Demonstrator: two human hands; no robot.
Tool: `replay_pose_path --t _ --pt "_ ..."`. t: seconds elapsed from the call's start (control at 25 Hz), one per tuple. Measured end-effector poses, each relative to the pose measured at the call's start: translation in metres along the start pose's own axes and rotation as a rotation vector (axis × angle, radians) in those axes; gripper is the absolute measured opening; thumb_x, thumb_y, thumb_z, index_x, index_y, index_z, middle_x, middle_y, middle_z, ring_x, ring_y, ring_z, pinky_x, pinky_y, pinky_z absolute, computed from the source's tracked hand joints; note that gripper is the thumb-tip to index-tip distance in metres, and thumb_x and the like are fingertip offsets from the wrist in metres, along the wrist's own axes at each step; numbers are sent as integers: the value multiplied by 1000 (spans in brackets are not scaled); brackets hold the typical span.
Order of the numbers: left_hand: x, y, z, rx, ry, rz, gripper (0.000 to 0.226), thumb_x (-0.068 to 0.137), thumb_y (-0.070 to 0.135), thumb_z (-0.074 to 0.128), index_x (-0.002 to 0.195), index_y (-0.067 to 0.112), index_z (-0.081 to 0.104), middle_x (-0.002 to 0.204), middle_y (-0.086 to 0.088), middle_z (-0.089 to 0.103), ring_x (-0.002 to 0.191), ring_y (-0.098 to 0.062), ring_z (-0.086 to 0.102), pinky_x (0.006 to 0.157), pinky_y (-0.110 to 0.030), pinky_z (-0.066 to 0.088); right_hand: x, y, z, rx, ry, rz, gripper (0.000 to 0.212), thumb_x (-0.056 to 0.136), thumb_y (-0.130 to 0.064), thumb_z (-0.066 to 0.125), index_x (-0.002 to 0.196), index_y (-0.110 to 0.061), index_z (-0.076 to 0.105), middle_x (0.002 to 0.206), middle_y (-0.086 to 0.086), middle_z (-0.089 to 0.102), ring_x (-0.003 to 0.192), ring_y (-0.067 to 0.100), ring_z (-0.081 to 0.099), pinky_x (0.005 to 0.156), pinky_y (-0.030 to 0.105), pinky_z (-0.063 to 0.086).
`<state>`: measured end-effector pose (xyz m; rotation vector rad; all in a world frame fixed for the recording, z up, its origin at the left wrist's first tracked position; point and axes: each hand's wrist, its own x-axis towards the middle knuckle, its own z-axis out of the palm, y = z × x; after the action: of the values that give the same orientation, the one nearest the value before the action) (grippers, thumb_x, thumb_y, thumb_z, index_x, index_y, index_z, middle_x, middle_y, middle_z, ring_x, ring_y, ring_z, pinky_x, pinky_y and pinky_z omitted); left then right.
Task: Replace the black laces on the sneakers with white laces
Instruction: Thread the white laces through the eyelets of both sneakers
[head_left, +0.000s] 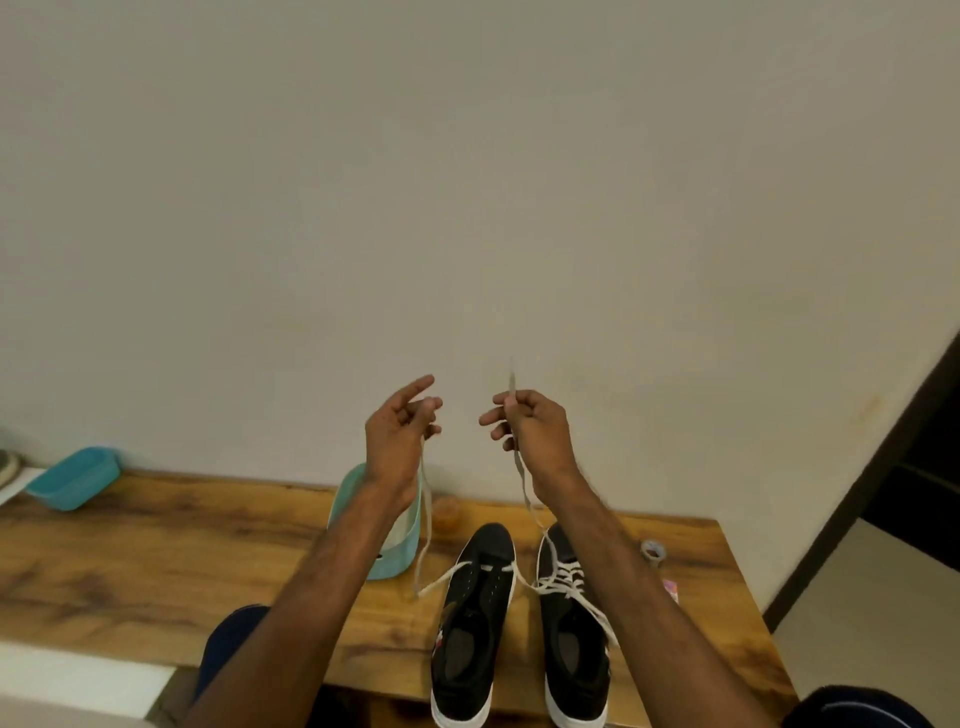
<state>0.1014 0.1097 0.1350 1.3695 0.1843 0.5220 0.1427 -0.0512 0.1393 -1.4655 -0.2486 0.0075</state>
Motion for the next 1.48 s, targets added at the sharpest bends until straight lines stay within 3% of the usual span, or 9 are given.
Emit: replay_pose_path --t 0.28,0.48,0.64,0.84,0.96,1.16,1.24,1.32,1.48 --pt "-6 65 50 -92 39 114 18 92 10 67 104 -4 68 90 -18 74 82 -26 73 76 -32 59 -3 -71 14 -68 15 -168 21 101 -19 53 93 -11 71 73 7 72 58 14 59 53 28 47" --pt "-5 93 53 24 61 185 18 97 22 61 106 6 65 96 0 76 88 -20 72 76 -36 59 -7 -93 23 -38 56 -197 19 100 -17 55 98 -11 72 77 3 73 65 10 64 60 26 56" --pt "-5 103 48 53 87 180 12 95 21 64 100 12 71 97 -3 70 100 -29 65 85 -45 59 -13 -101 35 -91 35 -234 20 100 -20 55 98 -10 72 76 3 73 66 8 67 63 25 57" --pt "-11 99 34 24 22 150 16 102 19 51 102 8 62 84 -3 64 68 -12 60 63 -34 57 -19 -85 33 -172 27 -217 19 100 -18 54 97 -11 72 76 4 72 63 7 64 56 19 52" --pt "-10 50 11 279 -14 227 15 102 22 50 103 15 64 79 4 61 69 -6 54 69 -22 45 -24 -37 13 -261 68 -140 18 100 -18 54 96 -12 71 74 3 72 60 5 62 57 18 50" --pt "-20 -95 -33 887 -165 -68 25 96 42 57 103 21 70 100 4 71 97 -17 65 82 -31 49 -37 109 -18 -448 52 192 21 100 -22 55 87 -15 70 80 -2 72 76 16 67 77 37 58" --pt "-28 -141 -42 1105 -223 -148 28 98 42 51 108 22 67 107 0 70 99 -21 65 82 -31 50 -46 154 -21 -528 -6 282 19 100 -20 54 88 -16 69 87 -3 70 82 14 64 73 30 54" --pt "-33 -173 -44 1229 -245 -188 26 98 40 50 108 23 67 108 -1 69 99 -21 65 82 -31 51 -54 187 -22 -538 -47 337 18 101 -19 52 90 -19 66 87 -5 66 81 10 61 67 21 46" --pt "-38 -214 -44 1289 -334 -210 27 93 42 56 118 37 64 117 6 64 100 -17 65 82 -33 53 -65 226 -23 -553 -51 396 17 101 -19 50 91 -17 64 87 -4 66 84 11 61 76 28 47"
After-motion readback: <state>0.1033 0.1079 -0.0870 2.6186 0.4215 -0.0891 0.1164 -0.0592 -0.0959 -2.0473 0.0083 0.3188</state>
